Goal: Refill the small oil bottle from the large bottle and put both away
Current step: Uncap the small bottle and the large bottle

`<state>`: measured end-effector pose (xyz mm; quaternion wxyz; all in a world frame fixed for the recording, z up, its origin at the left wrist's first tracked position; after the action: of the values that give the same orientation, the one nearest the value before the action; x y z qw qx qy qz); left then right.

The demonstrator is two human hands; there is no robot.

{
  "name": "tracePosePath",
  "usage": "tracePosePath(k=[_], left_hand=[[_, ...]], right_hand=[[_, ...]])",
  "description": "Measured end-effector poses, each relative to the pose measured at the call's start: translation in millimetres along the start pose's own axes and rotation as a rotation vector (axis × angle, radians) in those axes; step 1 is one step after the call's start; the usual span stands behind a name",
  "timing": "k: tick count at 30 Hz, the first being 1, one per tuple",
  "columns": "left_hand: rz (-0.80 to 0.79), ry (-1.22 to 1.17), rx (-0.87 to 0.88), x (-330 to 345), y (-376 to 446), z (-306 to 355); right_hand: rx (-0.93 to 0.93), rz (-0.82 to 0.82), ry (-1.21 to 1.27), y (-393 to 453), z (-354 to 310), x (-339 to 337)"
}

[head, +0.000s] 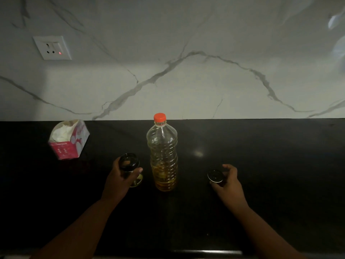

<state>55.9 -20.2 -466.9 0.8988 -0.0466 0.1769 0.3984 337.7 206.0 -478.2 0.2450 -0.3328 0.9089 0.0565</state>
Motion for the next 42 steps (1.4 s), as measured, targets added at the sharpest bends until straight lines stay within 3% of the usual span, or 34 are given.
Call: tracePosePath(k=[9, 11, 14, 19, 22, 25, 31, 39, 42], left_hand=[[-0.056, -0.024, -0.033, 1, -5, 0], [0.056, 0.112, 0.007, 1, -8, 17], [0.207, 0.147, 0.221, 1, -7, 61], [0.010, 0.031, 0.375, 16, 1, 121], [-0.156, 0.042, 0.358, 29, 6, 138], [-0.310, 0.003, 0.271, 39, 11, 142], [-0.327, 0.036, 0.241, 41, 15, 142], [-0.332, 0.046, 0.272, 36, 14, 144], [-0.325, 0.054, 0.283, 35, 15, 142]], right_hand=[[0.028, -0.075, 0.088, -17, -17, -10], [0.015, -0.032, -0.003, -25, -28, -20], [-0.088, 0.001, -0.097, -29, -67, -34], [-0.437, -0.041, 0.072, -23, -187, -38], [-0.544, -0.103, -0.047, -10, -249, -27], [-0.463, -0.208, -0.334, 6, -285, -11], [-0.364, -0.271, -0.625, 21, -300, 8], [-0.371, -0.333, -0.591, 24, -300, 5], [-0.410, -0.277, -0.360, 15, -300, -13]])
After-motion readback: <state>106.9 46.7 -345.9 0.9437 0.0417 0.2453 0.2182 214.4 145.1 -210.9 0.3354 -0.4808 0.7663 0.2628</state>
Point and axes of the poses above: each hand's wrist, its own y-axis towards the middle knuckle, its own x-axis out of the palm, z = x × y, the point moved 2 cm from there along y, towards the middle knuckle, and after that the axes turned 12 degrees about -z, right-handed, at the moved point
